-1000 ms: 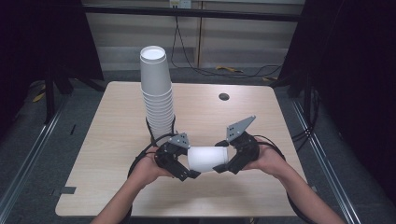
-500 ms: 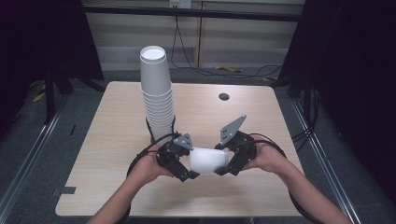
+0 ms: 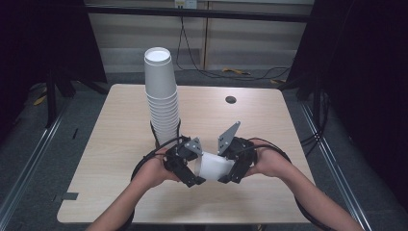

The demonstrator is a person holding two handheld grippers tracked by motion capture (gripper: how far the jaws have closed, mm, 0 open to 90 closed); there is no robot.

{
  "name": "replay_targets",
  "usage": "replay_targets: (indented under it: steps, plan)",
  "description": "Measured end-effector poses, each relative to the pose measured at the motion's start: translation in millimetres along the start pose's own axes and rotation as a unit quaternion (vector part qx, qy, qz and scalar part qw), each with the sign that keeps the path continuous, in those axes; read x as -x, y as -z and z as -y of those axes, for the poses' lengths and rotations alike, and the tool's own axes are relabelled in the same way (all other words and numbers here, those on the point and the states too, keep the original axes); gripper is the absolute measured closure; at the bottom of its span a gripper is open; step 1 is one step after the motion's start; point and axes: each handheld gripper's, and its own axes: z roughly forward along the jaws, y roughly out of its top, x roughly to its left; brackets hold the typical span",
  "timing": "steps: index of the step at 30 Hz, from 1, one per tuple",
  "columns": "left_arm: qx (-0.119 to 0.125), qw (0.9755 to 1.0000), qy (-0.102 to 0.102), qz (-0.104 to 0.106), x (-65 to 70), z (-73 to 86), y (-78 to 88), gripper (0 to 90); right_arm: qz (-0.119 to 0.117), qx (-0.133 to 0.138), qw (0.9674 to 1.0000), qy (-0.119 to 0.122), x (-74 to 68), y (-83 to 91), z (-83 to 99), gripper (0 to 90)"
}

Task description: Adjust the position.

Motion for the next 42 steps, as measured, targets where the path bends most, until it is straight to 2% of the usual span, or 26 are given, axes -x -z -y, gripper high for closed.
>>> replay_targets:
  steps: [7,9,21,24,26,36,42]
  plan:
    - [-0.001,1.0000,-0.004,0.001,0.3,-3.2,-0.2,13.3,-0.003,-0.003,0.9999,-0.009,1.5,-3.9,-2.3,13.5]
    - [-0.005,1.0000,-0.006,0.001,1.0,-4.5,-0.2,13.3,-0.003,-0.004,1.0000,-0.002,2.3,-5.0,-2.9,13.5]
    - [-0.003,0.9999,-0.012,0.003,2.9,-9.1,0.0,13.2,0.002,-0.008,1.0000,0.002,2.0,-10.0,-2.7,14.2]
    - [-0.001,0.9999,-0.013,0.004,3.1,-9.5,-0.2,13.2,0.005,-0.007,1.0000,0.004,1.5,-12.6,-1.7,16.1]
    - [-0.003,0.9998,-0.016,0.006,3.0,-9.9,-0.2,13.2,-0.003,-0.005,1.0000,-0.001,1.2,-14.6,-1.4,18.3]
    - [-0.005,0.9999,-0.013,0.005,3.5,-9.2,-1.7,13.4,-0.002,-0.014,0.9999,-0.006,0.6,-17.7,-1.5,21.0]
    - [0.002,0.9997,-0.023,0.006,3.3,-7.9,-2.5,11.7,-0.002,-0.005,1.0000,-0.007,0.3,-19.3,1.6,20.9]
